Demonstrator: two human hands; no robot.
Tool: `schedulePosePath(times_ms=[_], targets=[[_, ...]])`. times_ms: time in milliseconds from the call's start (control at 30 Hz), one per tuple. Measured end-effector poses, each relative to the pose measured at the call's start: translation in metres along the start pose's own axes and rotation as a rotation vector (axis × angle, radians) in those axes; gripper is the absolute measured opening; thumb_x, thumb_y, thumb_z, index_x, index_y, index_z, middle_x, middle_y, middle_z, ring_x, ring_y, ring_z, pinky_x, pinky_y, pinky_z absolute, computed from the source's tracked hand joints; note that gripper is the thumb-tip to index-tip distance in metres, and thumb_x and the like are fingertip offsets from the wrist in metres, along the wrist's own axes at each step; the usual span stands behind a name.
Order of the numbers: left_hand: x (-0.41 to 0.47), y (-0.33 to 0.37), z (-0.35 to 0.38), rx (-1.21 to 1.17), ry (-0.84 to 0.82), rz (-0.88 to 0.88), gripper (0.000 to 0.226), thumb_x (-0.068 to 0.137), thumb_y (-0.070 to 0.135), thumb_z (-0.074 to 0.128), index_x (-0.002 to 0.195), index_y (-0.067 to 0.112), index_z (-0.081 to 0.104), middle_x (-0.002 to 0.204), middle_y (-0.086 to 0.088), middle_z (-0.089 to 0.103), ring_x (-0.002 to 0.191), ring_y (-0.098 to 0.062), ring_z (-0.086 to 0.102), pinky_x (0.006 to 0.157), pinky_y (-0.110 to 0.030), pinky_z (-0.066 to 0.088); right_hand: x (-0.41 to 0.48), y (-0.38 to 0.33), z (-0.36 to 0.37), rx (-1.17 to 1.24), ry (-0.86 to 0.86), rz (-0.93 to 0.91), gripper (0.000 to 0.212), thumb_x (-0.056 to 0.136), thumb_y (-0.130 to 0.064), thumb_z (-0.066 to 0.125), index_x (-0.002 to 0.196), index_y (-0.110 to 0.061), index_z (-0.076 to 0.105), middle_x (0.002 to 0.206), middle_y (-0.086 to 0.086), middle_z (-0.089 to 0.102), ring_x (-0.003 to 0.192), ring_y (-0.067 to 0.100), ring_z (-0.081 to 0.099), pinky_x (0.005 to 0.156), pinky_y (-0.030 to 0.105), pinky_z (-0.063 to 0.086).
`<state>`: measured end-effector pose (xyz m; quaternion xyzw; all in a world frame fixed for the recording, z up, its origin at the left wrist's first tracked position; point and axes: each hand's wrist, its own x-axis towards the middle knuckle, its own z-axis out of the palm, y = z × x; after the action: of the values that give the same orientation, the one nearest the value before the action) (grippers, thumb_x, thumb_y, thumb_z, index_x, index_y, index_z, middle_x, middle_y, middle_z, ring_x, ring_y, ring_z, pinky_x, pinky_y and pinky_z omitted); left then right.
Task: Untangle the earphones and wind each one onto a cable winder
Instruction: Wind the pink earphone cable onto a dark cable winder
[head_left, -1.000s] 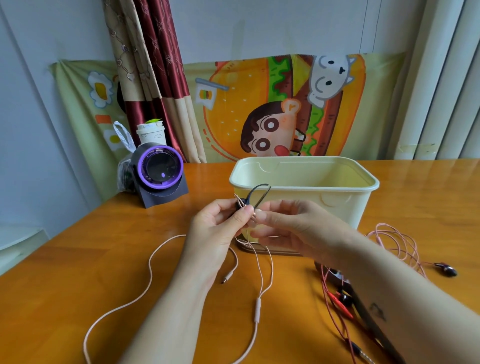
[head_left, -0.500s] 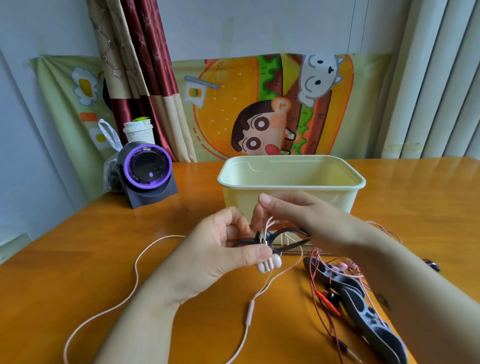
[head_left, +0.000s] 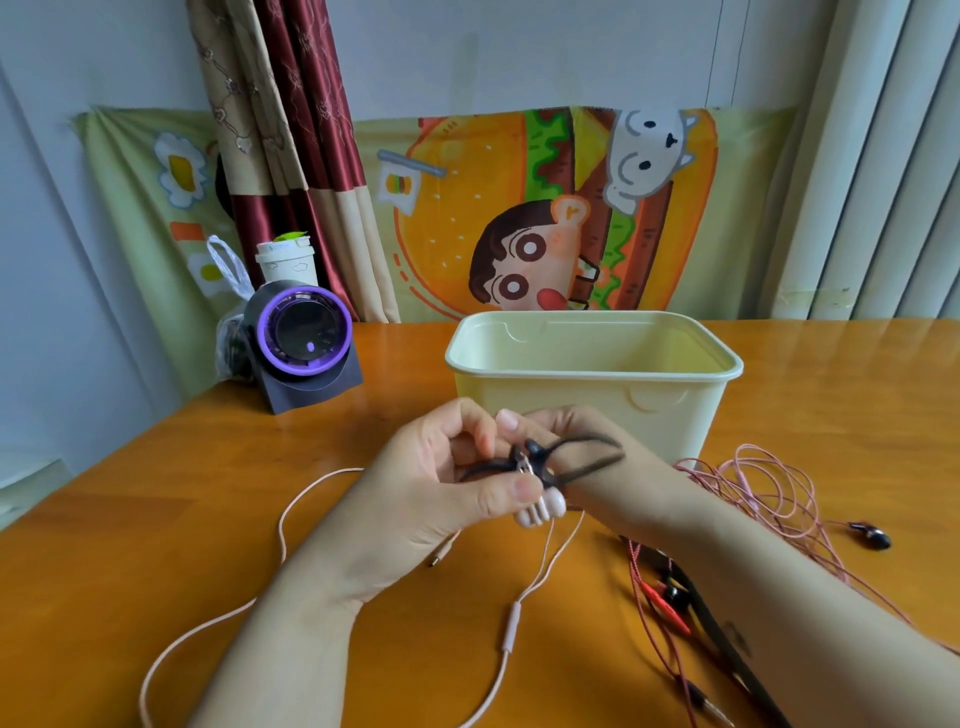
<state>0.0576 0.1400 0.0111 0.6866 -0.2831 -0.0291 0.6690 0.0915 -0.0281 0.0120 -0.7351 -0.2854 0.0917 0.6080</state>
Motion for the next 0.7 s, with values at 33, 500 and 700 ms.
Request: schedulePosePath(times_ms=[33, 500, 700], targets=[[0.000, -0.002, -0.003, -0.055, 0.022, -0.004, 0.025, 0.063, 0.018, 0.079, 0.066, 0.035, 0.062, 0.083, 0.007, 0.068, 0.083, -0.011, 0.067, 0.071, -0.023, 0.052, 0.001, 0.004, 0.001, -0.073, 0.034, -0.033, 0.031, 0.094, -0.026, 0.055, 0.069, -0.017, 0.071, 0.063, 0.001, 0.065, 0.062, 0.013, 0.058, 0.066, 0.024, 0.050], [0.007, -0.021, -0.017, 0.072, 0.488, -0.077, 0.034, 0.078, 0.041, 0.073, 0.104, 0.019, 0.074, 0.102, 0.000, 0.074, 0.104, -0.019, 0.066, 0.102, -0.045, 0.047, -0.003, 0.007, 0.020, -0.399, 0.361, -0.040, 0.021, 0.096, -0.033, 0.050, 0.114, -0.027, 0.056, 0.092, -0.011, 0.062, 0.076, 0.003, 0.060, 0.065, 0.016, 0.048], [0.014, -0.026, -0.002, -0.372, 0.571, -0.127, 0.015, 0.084, 0.019, 0.062, 0.087, 0.008, 0.072, 0.084, -0.003, 0.073, 0.076, -0.008, 0.067, 0.078, -0.025, 0.049, -0.004, 0.010, 0.025, -0.561, 0.464, -0.293, 0.027, 0.082, -0.030, 0.071, 0.105, -0.022, 0.058, 0.101, -0.017, 0.060, 0.083, -0.010, 0.053, 0.071, 0.008, 0.039]])
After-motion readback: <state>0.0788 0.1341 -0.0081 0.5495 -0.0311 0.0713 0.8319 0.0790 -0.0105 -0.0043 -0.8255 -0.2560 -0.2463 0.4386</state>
